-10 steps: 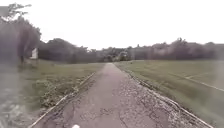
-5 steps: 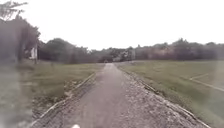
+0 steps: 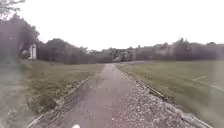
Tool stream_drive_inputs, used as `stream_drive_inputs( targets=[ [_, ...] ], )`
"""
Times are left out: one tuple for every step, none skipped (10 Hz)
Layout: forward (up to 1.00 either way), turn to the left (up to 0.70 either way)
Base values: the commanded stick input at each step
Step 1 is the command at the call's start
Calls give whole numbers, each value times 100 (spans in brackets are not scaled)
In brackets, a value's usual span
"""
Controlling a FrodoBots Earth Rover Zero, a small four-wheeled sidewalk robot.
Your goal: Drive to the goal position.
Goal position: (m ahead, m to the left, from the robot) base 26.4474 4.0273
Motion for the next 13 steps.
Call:
stream_drive_inputs(
  targets=[
    [78,2],
    [85,2],
    [85,2],
    [93,2],
    [100,2],
    [100,2],
    [100,2],
    [100,2],
    [100,2],
    [100,2],
    [100,2],
    [100,1],
    [100,0]
  ],
)
